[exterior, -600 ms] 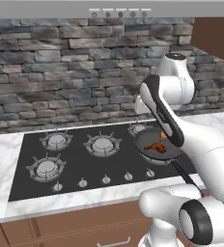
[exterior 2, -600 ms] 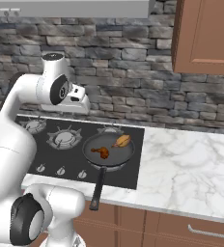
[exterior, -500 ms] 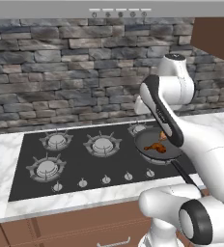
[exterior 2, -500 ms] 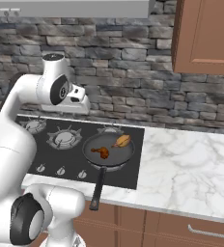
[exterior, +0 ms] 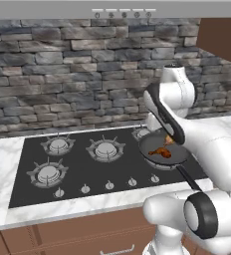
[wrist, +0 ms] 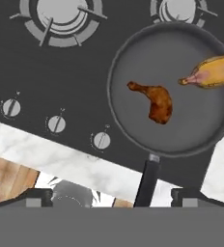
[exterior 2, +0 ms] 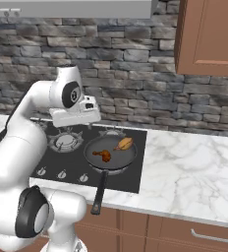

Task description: Take the chicken drumsticks from the pan and place one on each plate on the dining counter.

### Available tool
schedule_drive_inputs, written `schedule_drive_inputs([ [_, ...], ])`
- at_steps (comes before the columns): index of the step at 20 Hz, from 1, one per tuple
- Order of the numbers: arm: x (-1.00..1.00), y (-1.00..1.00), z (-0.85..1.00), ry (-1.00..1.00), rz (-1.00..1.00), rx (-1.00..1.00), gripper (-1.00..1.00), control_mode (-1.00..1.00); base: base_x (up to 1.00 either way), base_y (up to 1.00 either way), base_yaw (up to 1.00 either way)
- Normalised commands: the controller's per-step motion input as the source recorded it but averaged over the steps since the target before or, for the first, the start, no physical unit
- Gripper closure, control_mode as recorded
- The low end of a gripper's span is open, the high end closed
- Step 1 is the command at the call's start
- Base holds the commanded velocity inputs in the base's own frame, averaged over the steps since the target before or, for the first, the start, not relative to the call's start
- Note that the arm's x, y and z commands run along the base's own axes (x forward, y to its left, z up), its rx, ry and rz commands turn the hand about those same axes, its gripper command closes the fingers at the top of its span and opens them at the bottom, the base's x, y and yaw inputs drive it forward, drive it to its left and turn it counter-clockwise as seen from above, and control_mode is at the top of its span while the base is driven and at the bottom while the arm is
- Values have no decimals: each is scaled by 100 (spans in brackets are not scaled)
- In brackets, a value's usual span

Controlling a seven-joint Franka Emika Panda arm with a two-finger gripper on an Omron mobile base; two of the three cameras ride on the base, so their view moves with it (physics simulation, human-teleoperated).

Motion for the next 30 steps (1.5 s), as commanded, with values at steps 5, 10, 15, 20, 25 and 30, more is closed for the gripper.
schedule_drive_inputs([
  [5,26,-22,-28,16,56,-3,-100,-100,0,0,0],
  [10,29,0,-39,-9,26,0,-100,-100,0,0,0],
  [15,39,0,-49,-12,9,0,-100,-100,0,0,0],
  [20,45,0,-40,2,1,0,-100,-100,0,0,0],
  [25,21,5,-48,6,-2,0,-100,-100,0,0,0],
  [30,14,0,-43,-1,-1,0,-100,-100,0,0,0],
])
